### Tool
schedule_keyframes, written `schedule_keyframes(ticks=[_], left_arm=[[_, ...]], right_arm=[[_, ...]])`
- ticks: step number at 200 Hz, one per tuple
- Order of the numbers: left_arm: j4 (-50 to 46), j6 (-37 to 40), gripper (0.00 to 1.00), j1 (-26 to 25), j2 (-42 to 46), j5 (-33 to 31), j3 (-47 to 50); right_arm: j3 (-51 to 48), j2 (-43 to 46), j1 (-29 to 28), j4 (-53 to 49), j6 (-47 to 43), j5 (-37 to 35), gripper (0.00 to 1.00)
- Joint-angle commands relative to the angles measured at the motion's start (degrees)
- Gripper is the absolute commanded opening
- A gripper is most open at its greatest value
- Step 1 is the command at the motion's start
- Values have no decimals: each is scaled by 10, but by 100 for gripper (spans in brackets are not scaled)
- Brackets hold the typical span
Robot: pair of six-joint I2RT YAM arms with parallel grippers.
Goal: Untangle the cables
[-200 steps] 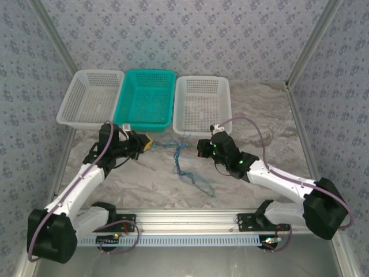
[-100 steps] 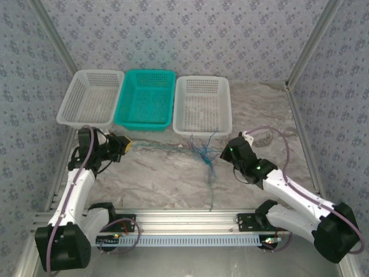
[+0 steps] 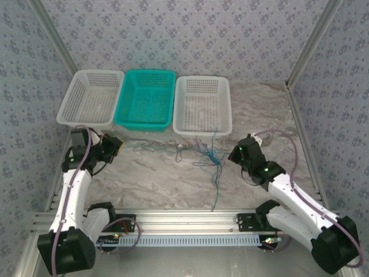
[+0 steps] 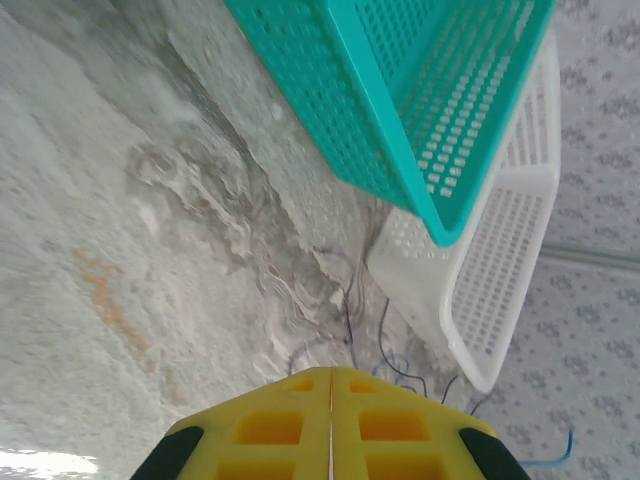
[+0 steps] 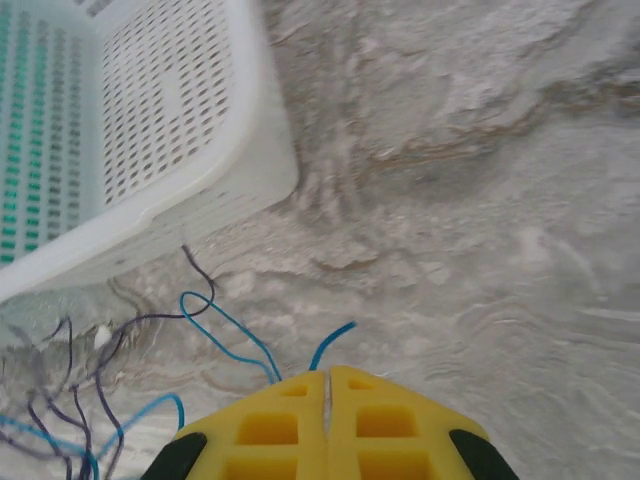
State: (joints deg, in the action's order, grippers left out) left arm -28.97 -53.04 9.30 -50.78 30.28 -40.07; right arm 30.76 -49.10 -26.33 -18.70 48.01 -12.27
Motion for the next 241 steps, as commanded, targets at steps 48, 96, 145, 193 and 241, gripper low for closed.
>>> schedule_keyframes(ticks=[48, 96, 145, 193, 241], left_arm=[[-50, 48, 0, 109, 4, -26, 3], [-12, 57, 0, 106, 22, 10, 13], [60, 56, 0, -55, 28, 37, -92], [126, 38, 0, -221, -59, -23, -279], [194, 32, 0, -288, -202, -53, -466]], right_arm=[[-29, 62, 166, -21, 5, 141, 0], [3, 34, 141, 3, -67, 190, 0], [12, -77, 92, -23, -48, 118, 26], [13, -51, 91, -38, -12, 54, 65], [29, -16, 96, -47, -4, 97, 70]])
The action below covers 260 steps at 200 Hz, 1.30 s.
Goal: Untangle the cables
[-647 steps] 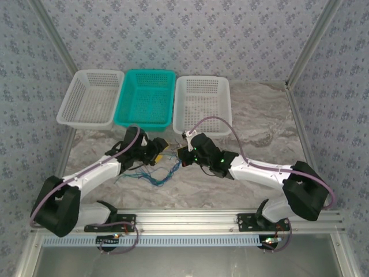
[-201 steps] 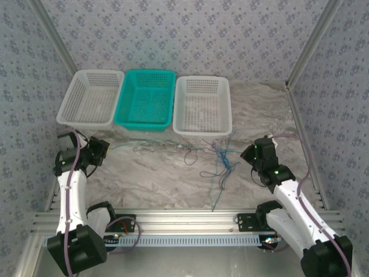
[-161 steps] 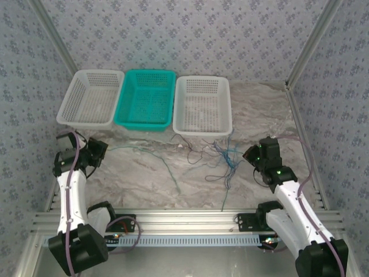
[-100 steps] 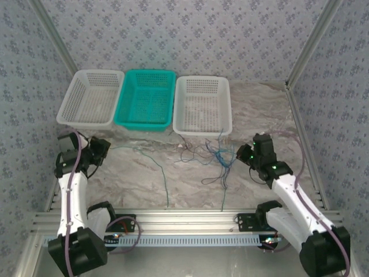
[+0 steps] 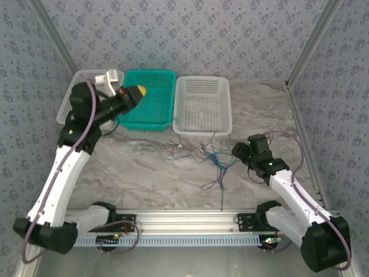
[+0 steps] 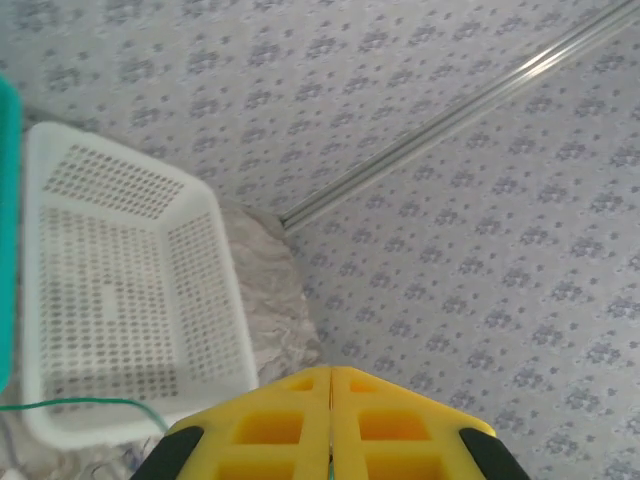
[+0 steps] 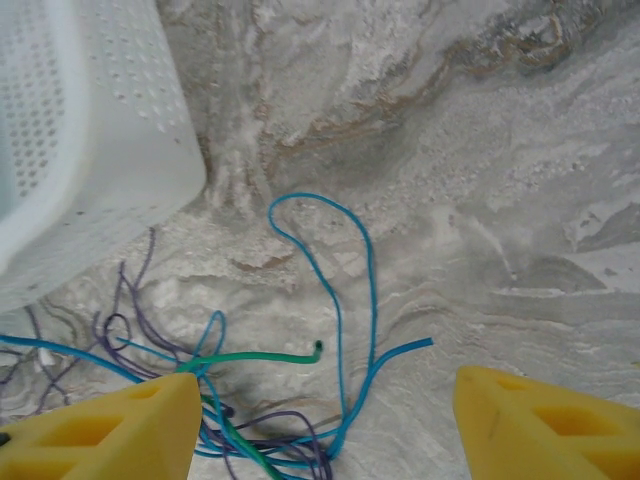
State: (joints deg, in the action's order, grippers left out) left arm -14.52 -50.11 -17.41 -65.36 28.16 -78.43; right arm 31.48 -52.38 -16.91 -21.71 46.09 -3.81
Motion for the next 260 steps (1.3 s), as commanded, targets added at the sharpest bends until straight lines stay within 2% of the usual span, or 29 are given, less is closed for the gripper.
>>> schedule_keyframes(ticks=[1, 60, 103, 138, 170, 177, 197, 215, 233, 260], left_arm=[[50, 3, 0, -22, -60, -32, -85], [105, 54, 0, -47, -248, -87, -257], [137, 31, 0, -52, -404, -59, -370], [102, 41, 0, -77, -503, -61, -435], [45, 95, 0, -109, -550, -119, -440], [47, 94, 7, -113, -555, -125, -431], [46, 99, 41, -118, -544, -148, -400], [44, 134, 66, -119, -501, -196, -360], [32, 180, 77, -119, -449, -240, -318], [2, 235, 92, -119, -359, -274, -251]], right_arm=[[21, 16, 2, -17, 16, 13, 70], [36, 43, 1, -38, 22, 28, 70], [28, 75, 2, -52, 27, 18, 70], [21, 90, 5, -60, 29, 14, 70], [18, 97, 5, -67, 28, 15, 70], [18, 98, 5, -68, 28, 16, 70], [20, 100, 5, -72, 25, 18, 70], [25, 99, 4, -76, 14, 14, 69], [36, 92, -4, -86, -7, -2, 69], [53, 64, -13, -97, -39, -13, 69]])
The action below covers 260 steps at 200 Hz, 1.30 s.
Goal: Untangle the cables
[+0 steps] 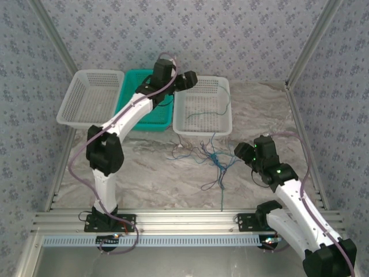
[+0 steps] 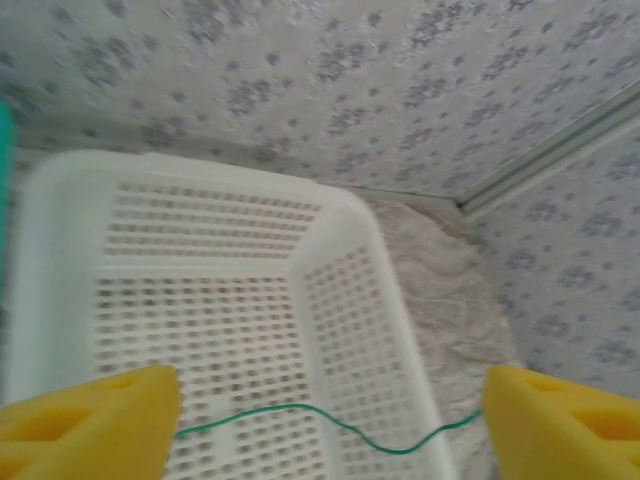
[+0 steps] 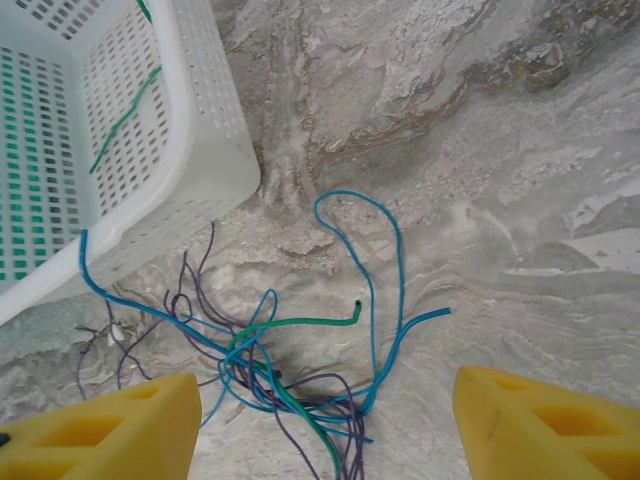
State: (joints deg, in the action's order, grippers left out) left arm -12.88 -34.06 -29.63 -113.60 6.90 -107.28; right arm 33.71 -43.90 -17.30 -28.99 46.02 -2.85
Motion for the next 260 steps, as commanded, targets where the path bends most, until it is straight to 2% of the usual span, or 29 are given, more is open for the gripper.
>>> schedule_keyframes(ticks=[1, 11, 40, 84, 123, 135, 163, 177, 218, 260], left_arm=[[-16, 76, 92, 3, 127, -63, 42], [-18, 83, 97, 3, 170, -70, 79], [-9, 91, 97, 3, 300, -80, 208], [1, 103, 98, 0, 456, 3, 375], [17, 68, 99, -7, 541, 31, 496], [12, 58, 99, -8, 556, 32, 520], [13, 44, 99, -8, 568, 37, 557], [17, 32, 99, -8, 567, 43, 566], [40, -72, 99, -11, 559, 52, 596], [137, -206, 99, -54, 531, 77, 657]], right_arm=[[32, -22, -10, -24, -39, -23, 69], [32, -36, -11, -22, -42, -22, 69], [22, -70, -15, 2, -36, -4, 69], [2, -134, -21, 66, -24, 22, 69], [-19, -238, -8, 145, 3, 34, 70], [-26, -267, -3, 180, 9, 43, 63], [-36, -296, 0, 245, 4, 51, 13], [-32, -285, -2, 237, -4, 49, 0], [-17, -180, -34, 168, -36, 44, 0], [-22, -80, -103, 181, -27, 59, 0]])
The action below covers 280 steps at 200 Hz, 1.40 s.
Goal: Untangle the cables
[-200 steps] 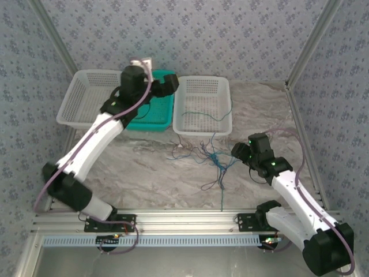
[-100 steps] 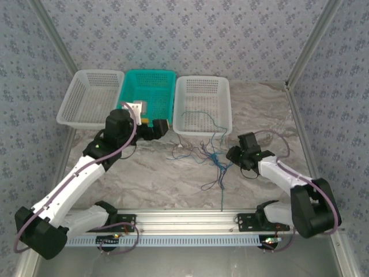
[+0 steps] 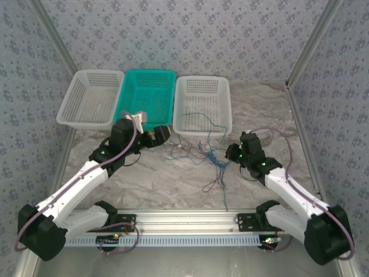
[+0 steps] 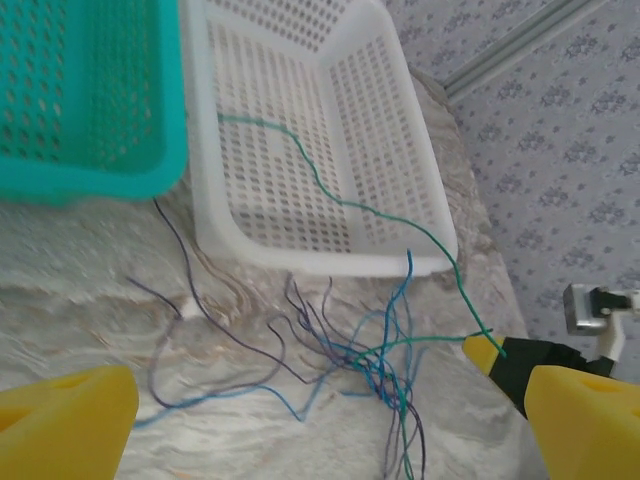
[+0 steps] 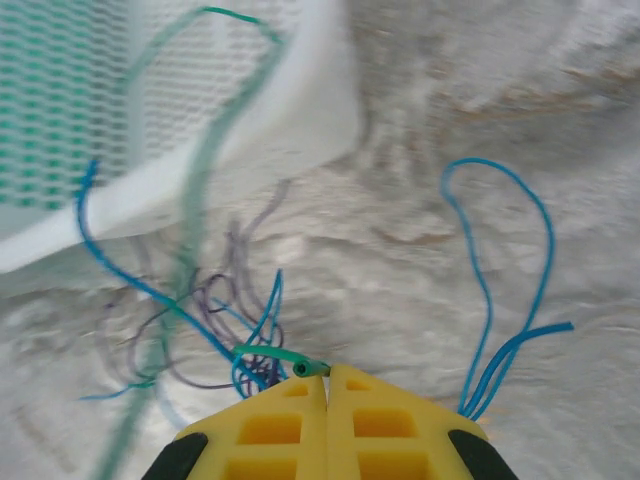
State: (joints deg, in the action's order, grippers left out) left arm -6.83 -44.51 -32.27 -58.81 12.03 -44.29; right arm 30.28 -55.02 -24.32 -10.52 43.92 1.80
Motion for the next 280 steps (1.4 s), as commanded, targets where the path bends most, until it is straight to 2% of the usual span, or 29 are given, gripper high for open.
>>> schedule_keyframes(ticks=[1, 38, 70, 80, 116, 124, 137, 146, 176, 206, 239, 263, 280], left_arm=[[79, -104, 99, -29, -18, 26, 28], [113, -128, 100, -77, -64, 21, 38], [117, -143, 99, -86, -107, 13, 44], [117, -146, 95, -85, -122, 7, 46], [157, -165, 64, -85, -181, 40, 33], [158, -168, 50, -85, -187, 39, 33], [133, -166, 17, -84, -188, 23, 33], [98, -161, 0, -83, -183, 0, 33], [1, -153, 0, -50, -147, -58, 54], [-43, -133, 0, 16, -79, -62, 91], [-105, -97, 0, 78, -12, -67, 104], [-134, -79, 0, 119, 25, -62, 111], [-109, -64, 0, 135, 42, -26, 119]], right_arm=[[13, 32, -35, -3, -6, 13, 0], [41, 15, -104, 43, -25, 38, 0], [81, -25, -151, 69, -30, 37, 0], [94, -39, -162, 77, -34, 40, 0], [131, -80, -185, 75, -45, 45, 0], [134, -82, -187, 74, -42, 39, 0], [136, -79, -187, 68, -39, 25, 0], [137, -73, -186, 56, -38, 8, 0], [136, -26, -158, -2, -23, -42, 0], [119, 33, -61, -71, 31, -48, 0], [88, 83, 32, -89, 64, -6, 0], [91, 88, 43, -88, 60, 22, 0], [101, 73, 19, -49, 27, 66, 0]])
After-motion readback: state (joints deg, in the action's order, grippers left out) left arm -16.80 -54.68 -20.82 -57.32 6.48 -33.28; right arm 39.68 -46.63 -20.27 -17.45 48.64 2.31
